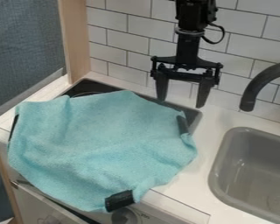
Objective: Fold the cloth from bottom left to top right
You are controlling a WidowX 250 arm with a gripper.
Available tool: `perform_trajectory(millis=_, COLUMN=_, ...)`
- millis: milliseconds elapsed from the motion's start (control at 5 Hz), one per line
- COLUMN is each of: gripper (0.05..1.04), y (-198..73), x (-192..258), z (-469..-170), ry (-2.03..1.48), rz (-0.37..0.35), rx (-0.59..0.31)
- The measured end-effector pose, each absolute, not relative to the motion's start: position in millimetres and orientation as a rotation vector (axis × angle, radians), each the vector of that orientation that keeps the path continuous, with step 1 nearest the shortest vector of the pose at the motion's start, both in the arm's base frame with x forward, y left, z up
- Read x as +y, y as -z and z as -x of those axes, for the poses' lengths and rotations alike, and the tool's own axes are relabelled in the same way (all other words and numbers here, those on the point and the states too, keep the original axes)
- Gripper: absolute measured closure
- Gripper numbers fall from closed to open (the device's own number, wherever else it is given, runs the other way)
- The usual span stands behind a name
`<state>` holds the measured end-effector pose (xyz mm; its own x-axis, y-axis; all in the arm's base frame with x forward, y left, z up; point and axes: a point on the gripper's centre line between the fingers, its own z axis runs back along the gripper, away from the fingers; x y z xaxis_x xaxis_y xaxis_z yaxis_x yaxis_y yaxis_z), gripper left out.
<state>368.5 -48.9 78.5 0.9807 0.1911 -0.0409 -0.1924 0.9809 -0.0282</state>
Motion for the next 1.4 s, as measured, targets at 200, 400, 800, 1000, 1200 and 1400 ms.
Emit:
perform_trajectory(millis=200, gripper=0.085, y=-66, x=-49, z=-364, ry=-0.195, rz=0.022, rx=0.075)
perform_trajectory(millis=400, gripper=0.085, y=-62, x=-39, z=-347, ry=-0.221, rz=-0.001, rx=0.094)
perform_trajectory(millis=800, gripper=0.085, y=-93, x=6, z=-317, ry=-0.288, rz=0.008, rx=0.02)
perform_trajectory(millis=1000, gripper=0.085, y=-92, x=34, z=-298, ry=-0.315, rz=-0.028, rx=-0.005)
perform_trajectory(millis=1200, gripper=0.085, y=-76, x=77, z=-281, ry=-0.362, rz=-0.044, rx=-0.036)
perform_trajectory(millis=1400, gripper=0.085, y=-66, x=115, z=-268, ry=-0.432, rz=0.022, rx=-0.091)
